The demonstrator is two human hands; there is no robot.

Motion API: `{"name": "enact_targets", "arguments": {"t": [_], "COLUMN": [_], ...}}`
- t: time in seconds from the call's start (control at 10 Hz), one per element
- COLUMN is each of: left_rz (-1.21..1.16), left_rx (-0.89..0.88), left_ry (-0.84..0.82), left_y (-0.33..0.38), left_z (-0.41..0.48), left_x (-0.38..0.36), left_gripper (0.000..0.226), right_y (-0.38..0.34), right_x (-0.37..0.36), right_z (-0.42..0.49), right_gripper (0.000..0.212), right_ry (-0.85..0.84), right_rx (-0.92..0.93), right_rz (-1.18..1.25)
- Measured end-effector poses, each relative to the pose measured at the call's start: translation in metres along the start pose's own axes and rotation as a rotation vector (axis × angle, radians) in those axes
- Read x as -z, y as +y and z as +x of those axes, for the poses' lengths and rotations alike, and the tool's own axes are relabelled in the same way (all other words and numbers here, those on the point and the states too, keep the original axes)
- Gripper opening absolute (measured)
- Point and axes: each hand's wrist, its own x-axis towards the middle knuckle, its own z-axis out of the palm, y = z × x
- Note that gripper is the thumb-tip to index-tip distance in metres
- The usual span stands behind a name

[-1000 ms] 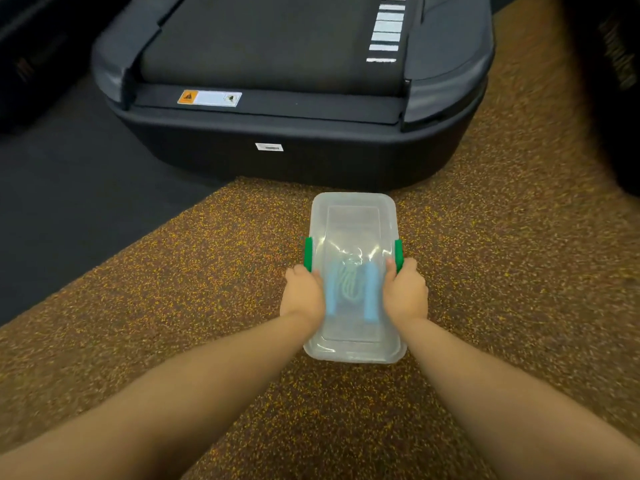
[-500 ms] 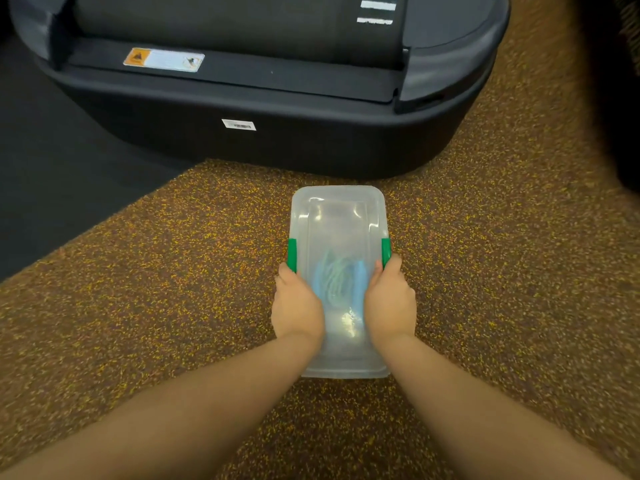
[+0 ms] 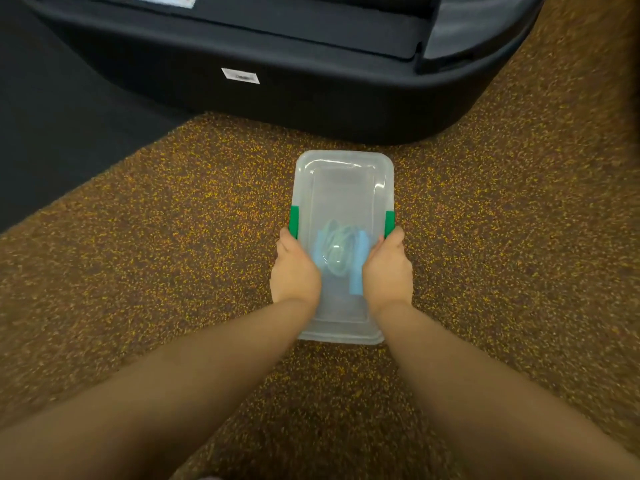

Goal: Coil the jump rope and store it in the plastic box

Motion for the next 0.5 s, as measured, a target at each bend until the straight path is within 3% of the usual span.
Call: {"name": "enact_targets", "arguments": {"t": [0.2,0.3,0.5], "left_rz": [0.023,0.047,0.196], "left_rx": [-0.056,-0.079,-0.121], "left_ry": [-0.167,-0.308,-0.47], "left_y": [-0.005,-0.002,0.029], "left_z": [0.007,0.009,-0.015], "left_x": [0.02,0.043,0.101], "left_gripper": [0.049,0.066,0.067], "right_y": [-0.002,-0.007,-0.033], "right_x": [0.028,0.055,0.124], "right_z": [0.005,0.007,0.0], "right_gripper": [0.035,0.047,0.048], "right_ry": [-0.25,-0.405,-0.512], "right_rx": [-0.007,0.014,0.009], "right_rz": [-0.074,-0.224,-0.258]}}
